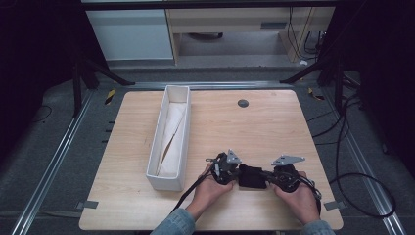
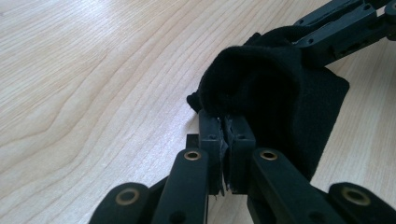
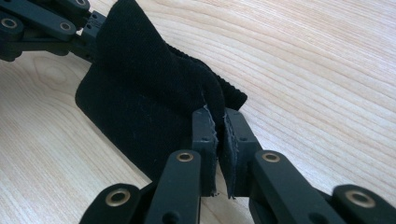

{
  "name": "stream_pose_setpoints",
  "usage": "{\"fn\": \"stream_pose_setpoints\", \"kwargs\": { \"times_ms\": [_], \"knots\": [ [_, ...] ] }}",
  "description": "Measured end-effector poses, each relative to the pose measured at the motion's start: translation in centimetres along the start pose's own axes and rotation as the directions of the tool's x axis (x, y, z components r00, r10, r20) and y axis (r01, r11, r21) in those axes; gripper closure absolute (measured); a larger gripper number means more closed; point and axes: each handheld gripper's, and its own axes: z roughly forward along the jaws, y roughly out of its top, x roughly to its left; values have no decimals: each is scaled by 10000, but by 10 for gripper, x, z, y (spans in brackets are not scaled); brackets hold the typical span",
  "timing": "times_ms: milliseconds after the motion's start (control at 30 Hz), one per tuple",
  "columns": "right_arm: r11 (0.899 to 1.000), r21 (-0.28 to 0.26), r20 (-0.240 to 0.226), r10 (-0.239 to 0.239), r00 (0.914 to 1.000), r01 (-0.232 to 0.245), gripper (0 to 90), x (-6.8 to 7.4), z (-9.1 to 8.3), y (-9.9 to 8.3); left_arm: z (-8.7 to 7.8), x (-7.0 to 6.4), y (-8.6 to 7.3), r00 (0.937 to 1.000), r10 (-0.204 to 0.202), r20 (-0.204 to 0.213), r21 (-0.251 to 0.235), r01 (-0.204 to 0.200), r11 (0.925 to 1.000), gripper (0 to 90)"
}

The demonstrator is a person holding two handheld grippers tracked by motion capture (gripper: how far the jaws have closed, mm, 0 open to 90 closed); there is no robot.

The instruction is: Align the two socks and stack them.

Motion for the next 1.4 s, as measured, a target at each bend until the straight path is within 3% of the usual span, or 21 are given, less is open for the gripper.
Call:
{"fn": "stream_pose_setpoints", "kwargs": {
  "times_ms": [633, 733, 900, 1033, 1167, 1233, 1400],
  "knots": [
    [9999, 72, 63, 155, 9999, -155, 848, -3, 2, 0, 3, 1, -1, 9999, -75, -80, 34, 76, 10000, 875],
    [10000, 35, 184, -19, 9998, 18, 832, -1, 1, 1, 3, 0, -1, 9999, -62, -112, 16, 62, 10000, 872],
    [9999, -164, 283, -35, 9996, 39, 754, 1, -5, 1, 1, 2, -1, 9998, -140, -162, -189, 137, 9997, 837],
    [9994, -331, 466, -95, 9989, 111, 650, 3, -12, 1, -6, 3, 0, 9988, -171, -454, -589, 144, 9982, 716],
    [9982, -546, 743, -225, 9970, 266, 554, 5, -20, 2, -16, 2, 0, 9962, 24, -866, -868, -99, 9962, 623],
    [9966, -721, 933, -331, 9951, 399, 471, 6, -28, 4, -22, 2, -1, 9968, 46, -800, -962, -123, 9953, 580],
    [9944, -850, 1178, -528, 9916, 631, 403, 9, -37, 7, -31, 0, -3, 9969, 178, -767, -1047, -258, 9942, 526]
  ]
}}
